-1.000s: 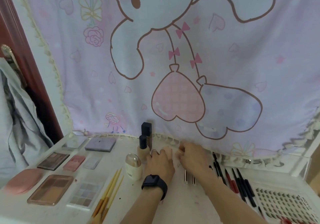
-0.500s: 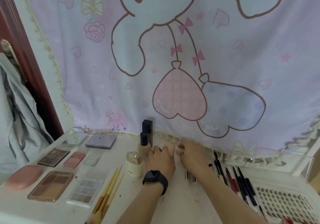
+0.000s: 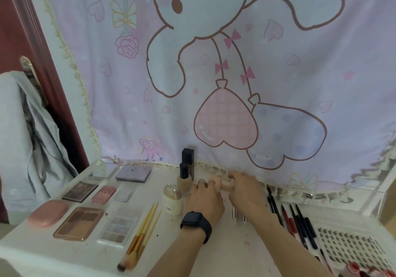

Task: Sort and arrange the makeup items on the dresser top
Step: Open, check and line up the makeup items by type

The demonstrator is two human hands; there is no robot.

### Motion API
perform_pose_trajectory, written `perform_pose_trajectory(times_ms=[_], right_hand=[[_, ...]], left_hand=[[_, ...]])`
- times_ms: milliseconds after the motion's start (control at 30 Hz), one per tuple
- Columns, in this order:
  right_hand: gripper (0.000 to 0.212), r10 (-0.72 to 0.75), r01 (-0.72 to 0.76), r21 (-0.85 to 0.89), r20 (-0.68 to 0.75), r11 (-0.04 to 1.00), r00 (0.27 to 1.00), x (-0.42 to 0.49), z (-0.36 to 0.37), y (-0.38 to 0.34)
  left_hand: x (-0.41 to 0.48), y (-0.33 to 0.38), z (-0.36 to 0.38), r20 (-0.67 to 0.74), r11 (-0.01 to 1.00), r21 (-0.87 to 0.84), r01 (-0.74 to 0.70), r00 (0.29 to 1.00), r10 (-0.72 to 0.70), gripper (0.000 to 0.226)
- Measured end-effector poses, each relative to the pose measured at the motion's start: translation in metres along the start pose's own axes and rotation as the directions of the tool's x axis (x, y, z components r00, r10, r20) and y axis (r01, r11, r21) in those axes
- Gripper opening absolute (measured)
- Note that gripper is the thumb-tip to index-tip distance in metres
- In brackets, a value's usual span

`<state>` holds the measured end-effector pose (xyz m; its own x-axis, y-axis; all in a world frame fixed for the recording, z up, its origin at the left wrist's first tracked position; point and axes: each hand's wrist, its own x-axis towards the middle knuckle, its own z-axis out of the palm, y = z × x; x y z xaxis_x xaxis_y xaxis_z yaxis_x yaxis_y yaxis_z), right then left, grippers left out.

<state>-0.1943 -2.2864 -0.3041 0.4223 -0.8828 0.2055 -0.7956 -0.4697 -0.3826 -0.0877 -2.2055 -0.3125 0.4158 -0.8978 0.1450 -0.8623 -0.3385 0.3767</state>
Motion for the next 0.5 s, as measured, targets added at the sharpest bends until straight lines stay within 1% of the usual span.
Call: perform_pose_trajectory(times_ms=[100,167,300,367,500], right_hand=[[0.049,-0.008,0.011,0.066,-0.051,0.998,0.999,-0.025,-0.014,0.0],[0.04,-0.017,0.026,0.111,-0.082,0.993,0.997,-0.049,-0.022,-0.003],[0.03,-0.041,0.075,0.212,-0.162,0.974,0.986,-0.11,-0.029,-0.011],[0.027,-0.063,0.096,0.209,-0.163,0.973,0.985,-0.142,-0.025,-0.013],[0.028,-0.102,0.116,0.153,-0.1,0.981,0.99,-0.19,-0.007,-0.008]], left_hand=[[-0.021,-0.002,-0.008,-0.045,0.998,-0.063,-0.026,0.999,0.023,0.038],[-0.041,-0.005,-0.014,-0.087,0.993,-0.121,-0.008,0.996,-0.003,0.038],[-0.081,-0.022,-0.026,-0.185,0.982,-0.187,0.002,0.982,-0.037,0.031],[-0.098,-0.032,-0.032,-0.217,0.975,-0.221,0.007,0.975,-0.056,0.028],[-0.119,-0.054,-0.041,-0.246,0.953,-0.295,0.063,0.959,-0.14,0.024]])
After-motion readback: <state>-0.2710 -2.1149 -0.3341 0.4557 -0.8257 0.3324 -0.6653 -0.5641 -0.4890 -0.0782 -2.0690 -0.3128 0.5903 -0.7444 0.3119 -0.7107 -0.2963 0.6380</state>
